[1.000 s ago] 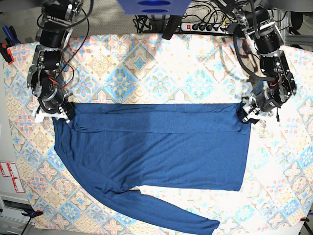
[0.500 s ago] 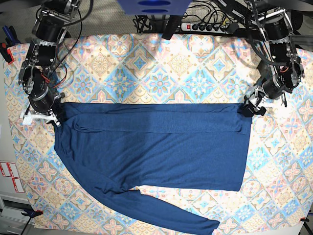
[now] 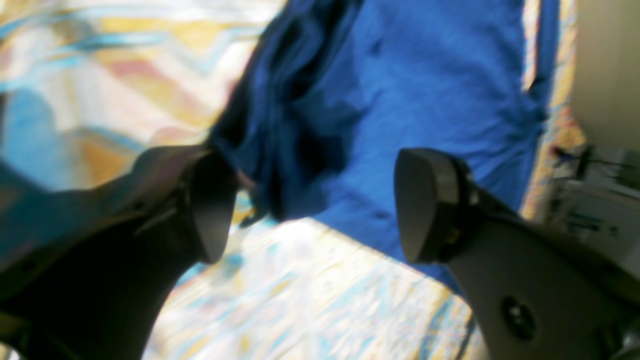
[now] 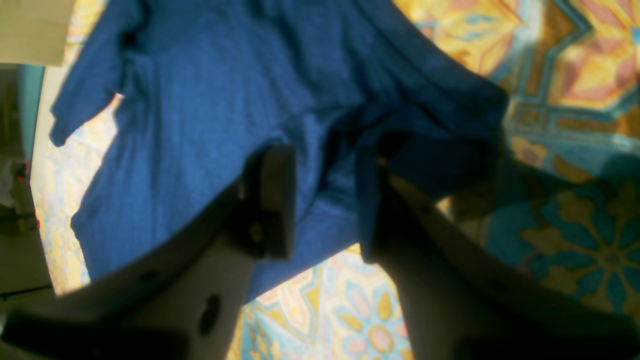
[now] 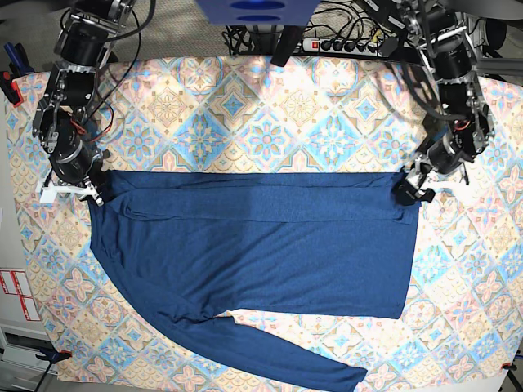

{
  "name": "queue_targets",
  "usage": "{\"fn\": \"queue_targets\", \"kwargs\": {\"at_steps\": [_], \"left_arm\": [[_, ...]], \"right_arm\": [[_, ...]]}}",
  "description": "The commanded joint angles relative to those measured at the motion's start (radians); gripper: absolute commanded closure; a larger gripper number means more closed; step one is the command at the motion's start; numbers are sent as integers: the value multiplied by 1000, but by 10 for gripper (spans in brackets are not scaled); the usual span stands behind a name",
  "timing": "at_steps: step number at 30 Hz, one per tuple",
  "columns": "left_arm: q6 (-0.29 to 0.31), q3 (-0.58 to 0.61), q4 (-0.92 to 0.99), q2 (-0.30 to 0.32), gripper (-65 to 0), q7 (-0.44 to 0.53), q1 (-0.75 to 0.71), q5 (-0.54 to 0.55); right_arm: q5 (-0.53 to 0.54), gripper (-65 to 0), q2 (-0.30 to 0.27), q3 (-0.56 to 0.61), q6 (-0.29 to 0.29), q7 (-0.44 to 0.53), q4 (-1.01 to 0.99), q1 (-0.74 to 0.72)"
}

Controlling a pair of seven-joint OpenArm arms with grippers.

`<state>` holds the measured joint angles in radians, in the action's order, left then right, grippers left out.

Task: Fold the T-shirt properly
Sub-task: 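Lower the held edge onto the table with both grippers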

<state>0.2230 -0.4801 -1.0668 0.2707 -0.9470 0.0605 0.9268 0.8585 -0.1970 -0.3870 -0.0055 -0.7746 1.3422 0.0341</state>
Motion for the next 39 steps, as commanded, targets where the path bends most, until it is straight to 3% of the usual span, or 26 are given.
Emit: {"fn": "queue_targets", "kwargs": {"at_steps": [1, 9, 11, 13, 17, 18, 22, 39], "left_arm": [[2, -1, 9, -3, -476, -8, 22, -16], [5, -1, 69, -50, -471, -10, 101, -94], [6, -1, 69, -50, -427, -10, 106, -93], [9, -2, 67, -50, -314, -10, 106, -93], [8, -9, 67, -49, -20, -8, 106, -93], [8, -9, 67, -49, 0, -8, 104, -93], [8, -9, 67, -47, 0, -8, 100, -93], [8, -9, 66, -47, 0, -8, 98, -93]], "right_arm": [[11, -195, -15, -3, 11, 13, 18, -15], [11, -194, -15, -3, 11, 13, 20, 5], [11, -193, -15, -3, 11, 13, 20, 7], [11, -195, -15, -3, 11, 13, 20, 28], [11, -220, -15, -5, 11, 13, 20, 48], [11, -238, -15, -7, 11, 13, 18, 48], [12, -281, -14, -53, 11, 13, 7, 46], [12, -285, -14, -59, 11, 20, -247, -75]]}}
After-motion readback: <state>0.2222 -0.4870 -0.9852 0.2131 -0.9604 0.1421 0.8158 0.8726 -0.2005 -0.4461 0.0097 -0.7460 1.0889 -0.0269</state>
